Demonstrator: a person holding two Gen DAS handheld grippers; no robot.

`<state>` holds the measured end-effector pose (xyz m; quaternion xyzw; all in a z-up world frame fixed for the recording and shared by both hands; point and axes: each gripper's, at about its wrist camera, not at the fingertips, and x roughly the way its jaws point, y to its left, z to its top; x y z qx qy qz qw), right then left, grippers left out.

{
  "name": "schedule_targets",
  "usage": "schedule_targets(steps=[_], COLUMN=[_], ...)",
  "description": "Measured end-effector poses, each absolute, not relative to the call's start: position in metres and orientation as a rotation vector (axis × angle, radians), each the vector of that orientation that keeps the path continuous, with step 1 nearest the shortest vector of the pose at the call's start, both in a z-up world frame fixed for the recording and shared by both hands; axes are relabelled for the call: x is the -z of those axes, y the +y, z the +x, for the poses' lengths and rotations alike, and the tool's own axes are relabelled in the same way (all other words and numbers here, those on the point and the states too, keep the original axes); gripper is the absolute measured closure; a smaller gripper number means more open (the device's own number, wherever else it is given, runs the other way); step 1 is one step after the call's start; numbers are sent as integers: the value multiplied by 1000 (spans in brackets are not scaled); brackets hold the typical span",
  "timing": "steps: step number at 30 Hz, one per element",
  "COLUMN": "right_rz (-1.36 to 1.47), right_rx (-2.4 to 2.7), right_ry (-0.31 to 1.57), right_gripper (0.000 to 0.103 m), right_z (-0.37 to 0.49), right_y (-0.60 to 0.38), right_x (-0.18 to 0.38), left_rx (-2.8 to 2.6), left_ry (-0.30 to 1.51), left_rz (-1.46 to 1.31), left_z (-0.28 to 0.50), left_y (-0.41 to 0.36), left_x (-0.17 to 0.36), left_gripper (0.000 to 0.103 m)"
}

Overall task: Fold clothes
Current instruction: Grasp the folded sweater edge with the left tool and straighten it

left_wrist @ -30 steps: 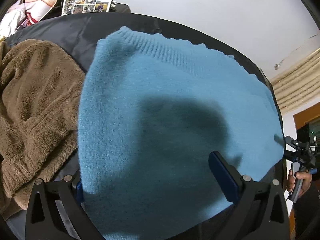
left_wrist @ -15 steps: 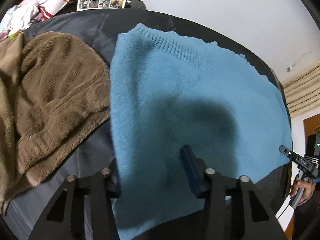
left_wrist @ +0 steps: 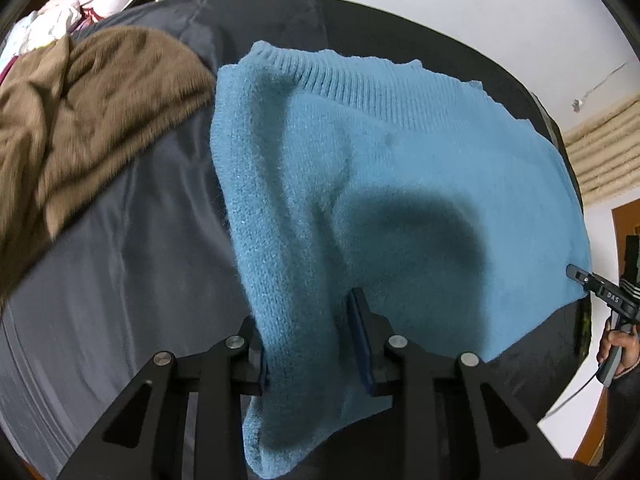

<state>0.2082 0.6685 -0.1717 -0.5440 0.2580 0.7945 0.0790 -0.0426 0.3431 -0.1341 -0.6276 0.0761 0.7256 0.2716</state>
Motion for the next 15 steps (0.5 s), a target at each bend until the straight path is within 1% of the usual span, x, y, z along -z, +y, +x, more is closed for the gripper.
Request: schedule_targets(steps=[10, 15], right_rz=[-1701, -1691], right_rx=[-2362, -2359], right_ry=[757, 807], right_gripper=[88, 87], right_z=[293, 311], right_y=[655, 652], right_x=[173, 176], left_rx=[-1935, -1950], left_ry=[168, 152], left_rz=[-1733, -1738], left_z=[31, 46], left_y=[332, 329], left_x=[135, 136], left_gripper=[68, 66])
